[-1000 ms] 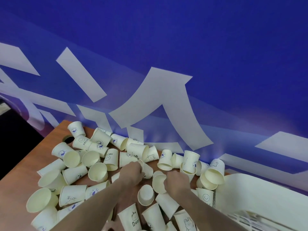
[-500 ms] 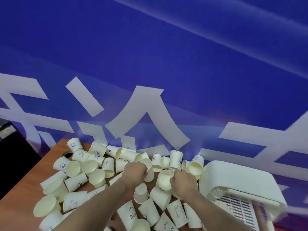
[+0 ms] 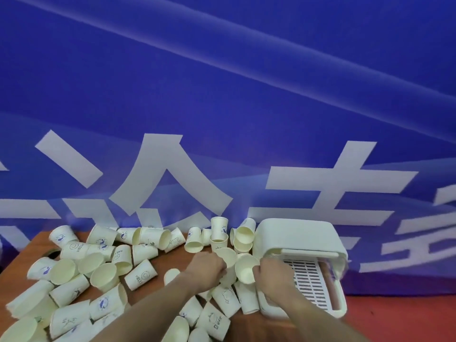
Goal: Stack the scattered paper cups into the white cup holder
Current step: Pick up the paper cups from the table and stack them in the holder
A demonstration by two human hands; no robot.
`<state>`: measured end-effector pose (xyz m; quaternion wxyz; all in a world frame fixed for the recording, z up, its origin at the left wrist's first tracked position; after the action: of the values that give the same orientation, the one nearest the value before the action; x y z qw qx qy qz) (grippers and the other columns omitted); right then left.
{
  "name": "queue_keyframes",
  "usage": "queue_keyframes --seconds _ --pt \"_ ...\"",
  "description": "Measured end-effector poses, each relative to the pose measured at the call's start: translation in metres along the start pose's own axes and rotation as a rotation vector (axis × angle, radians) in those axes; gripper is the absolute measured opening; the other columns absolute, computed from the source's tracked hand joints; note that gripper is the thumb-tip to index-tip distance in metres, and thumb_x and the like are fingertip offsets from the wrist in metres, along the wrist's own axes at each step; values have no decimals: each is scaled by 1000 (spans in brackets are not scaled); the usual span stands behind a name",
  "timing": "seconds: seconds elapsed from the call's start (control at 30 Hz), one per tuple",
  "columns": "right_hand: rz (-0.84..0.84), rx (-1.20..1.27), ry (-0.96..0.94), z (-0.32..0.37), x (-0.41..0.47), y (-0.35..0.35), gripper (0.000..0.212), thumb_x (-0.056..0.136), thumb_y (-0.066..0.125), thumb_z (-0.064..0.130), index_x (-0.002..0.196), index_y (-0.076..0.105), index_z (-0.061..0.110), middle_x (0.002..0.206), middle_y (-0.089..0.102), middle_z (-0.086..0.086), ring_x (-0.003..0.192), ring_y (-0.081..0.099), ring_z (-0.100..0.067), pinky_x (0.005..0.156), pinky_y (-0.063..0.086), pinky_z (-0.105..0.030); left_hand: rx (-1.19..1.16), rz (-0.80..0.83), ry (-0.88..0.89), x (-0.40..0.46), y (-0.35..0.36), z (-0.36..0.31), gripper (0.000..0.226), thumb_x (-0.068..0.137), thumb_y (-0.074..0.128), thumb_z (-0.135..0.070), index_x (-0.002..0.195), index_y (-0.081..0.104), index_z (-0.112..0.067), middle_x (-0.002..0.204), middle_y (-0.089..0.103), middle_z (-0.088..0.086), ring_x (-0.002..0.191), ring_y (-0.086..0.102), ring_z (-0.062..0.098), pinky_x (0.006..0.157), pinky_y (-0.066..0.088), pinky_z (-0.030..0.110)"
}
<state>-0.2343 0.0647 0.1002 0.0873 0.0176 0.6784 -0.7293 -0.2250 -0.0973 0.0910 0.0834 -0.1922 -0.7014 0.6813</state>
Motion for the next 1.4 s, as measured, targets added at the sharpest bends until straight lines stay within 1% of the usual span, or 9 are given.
queue_keyframes --seconds 0.1,0.23,0.4,0.6,0.73,0.83,1.0,1.17,1.4 --pt "-8 -15 21 -28 -9 -6 28 95 43 31 106 62 14 106 67 -8 90 64 -28 68 40 -32 -7 -13 55 10 -10 -31 31 100 44 -33 93 66 -13 94 68 9 88 62 31 69 43 35" --pt "-43 42 97 -69 -23 -17 38 96 35 35 98 66 12 100 69 -8 92 66 -27 67 39 -32 -24 -38 131 22 -24 -72 30 100 44 -33 82 61 -15 89 67 12 84 60 32 65 32 31" --pt "-88 80 166 -114 -34 -28 39 96 34 35 97 67 14 100 70 -6 97 64 -27 85 45 -35 -26 -62 204 36 -33 -110 32 99 44 -35 70 46 -21 80 66 11 74 58 32 62 39 33" --pt "-97 98 211 -151 -41 -31 40 96 34 35 99 68 14 101 69 -7 97 62 -24 85 44 -31 27 -40 241 51 -32 -143 36 100 43 -34 82 65 -13 85 69 12 79 61 34 62 36 31" --pt "-80 122 206 -171 -42 -25 35 95 33 35 92 62 16 109 64 -2 90 62 -25 67 41 -32 82 22 247 62 -21 -159 35 100 42 -34 93 70 -13 93 71 10 84 63 33 69 46 34" --pt "-62 122 210 -184 -41 -21 36 96 33 34 101 64 16 110 64 -3 91 63 -25 67 37 -33 154 79 243 67 -7 -168 36 99 42 -32 96 71 -11 94 71 13 83 64 35 69 46 35" --pt "-30 137 229 -205 -40 -8 42 96 32 34 124 58 18 91 64 -4 77 55 -23 68 39 -34 267 175 232 76 13 -180 24 94 50 -21 94 71 -8 93 70 16 82 64 36 68 41 34" --pt "43 160 235 -214 -39 10 30 95 32 35 90 56 19 98 67 -6 91 63 -25 70 38 -33 312 222 231 82 25 -189 26 92 48 -20 95 69 -5 95 69 20 84 65 38 66 39 34" --pt "52 181 222 -216 -31 21 38 95 33 36 94 64 16 96 69 -6 89 64 -25 71 41 -32 270 299 136 86 48 -180 33 97 45 -29 105 67 -6 105 68 16 91 65 34 69 40 34"
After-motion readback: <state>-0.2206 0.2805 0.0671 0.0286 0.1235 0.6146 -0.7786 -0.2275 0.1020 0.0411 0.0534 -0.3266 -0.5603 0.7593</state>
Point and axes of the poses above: each hand's wrist, its own x-axis towards the middle knuckle, its own y-axis out of the palm, z = x × y, the point moved 9 cm from there along x, towards the middle knuckle
